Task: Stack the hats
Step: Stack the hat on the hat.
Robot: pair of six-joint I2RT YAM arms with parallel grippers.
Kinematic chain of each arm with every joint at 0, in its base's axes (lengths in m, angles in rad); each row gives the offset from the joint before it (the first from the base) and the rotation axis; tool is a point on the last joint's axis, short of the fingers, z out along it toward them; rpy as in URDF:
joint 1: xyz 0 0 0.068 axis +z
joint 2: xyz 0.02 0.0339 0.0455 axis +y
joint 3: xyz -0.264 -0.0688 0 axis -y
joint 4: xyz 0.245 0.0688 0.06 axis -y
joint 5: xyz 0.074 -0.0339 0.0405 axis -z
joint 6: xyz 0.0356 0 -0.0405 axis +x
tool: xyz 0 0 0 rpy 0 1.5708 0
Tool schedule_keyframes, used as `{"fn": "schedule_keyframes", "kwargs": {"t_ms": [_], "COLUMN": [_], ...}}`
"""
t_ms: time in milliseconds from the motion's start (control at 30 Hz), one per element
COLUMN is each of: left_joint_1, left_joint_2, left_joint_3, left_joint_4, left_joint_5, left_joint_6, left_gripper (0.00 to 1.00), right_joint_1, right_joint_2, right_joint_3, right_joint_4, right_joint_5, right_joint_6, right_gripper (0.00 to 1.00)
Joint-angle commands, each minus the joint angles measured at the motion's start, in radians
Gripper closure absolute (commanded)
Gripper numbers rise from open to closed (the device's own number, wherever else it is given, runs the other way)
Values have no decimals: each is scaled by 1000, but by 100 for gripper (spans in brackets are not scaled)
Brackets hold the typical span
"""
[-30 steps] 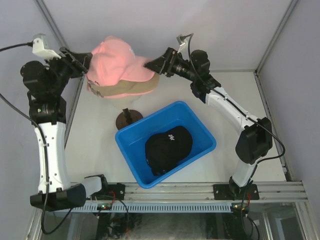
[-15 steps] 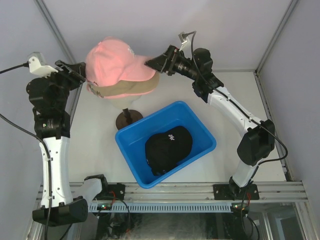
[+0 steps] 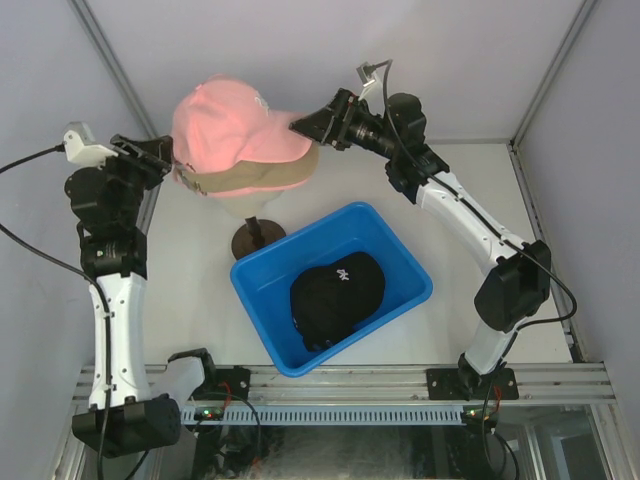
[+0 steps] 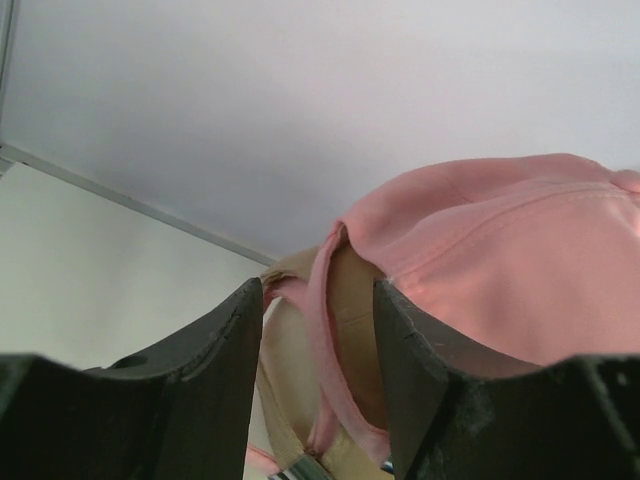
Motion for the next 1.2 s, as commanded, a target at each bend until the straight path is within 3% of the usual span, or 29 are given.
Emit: {"fn": "schedule_keyframes", "kwargs": {"t_ms": [0, 200, 367, 667, 933, 1167], "left_joint_1": [39, 53, 60, 65, 77, 77], "left_joint_2": [-21, -15, 8, 39, -27, 1], "left_joint_3": [-48, -86, -89, -69, -109, -111], "left_joint_4": [128, 208, 254, 173, 152, 152], "left_joint_5": [73, 137, 211, 233, 139, 187], "left_joint_6": [-102, -146, -166, -132, -113, -106], "left_gripper": [48, 49, 55, 66, 58, 63], "right_joint_1": [8, 9, 11, 14, 16, 24], "right_joint_2": [-45, -40, -35, -24, -10, 5], "right_joint_3": [49, 58, 65, 86, 96, 103], "right_joint_4": [16, 13, 11, -5, -14, -24], "right_joint_5": [-10, -12, -10, -10, -4, -3], "right_joint_6": [4, 4, 4, 4, 4, 4], "right_gripper": [28, 28, 28, 28, 28, 28]}}
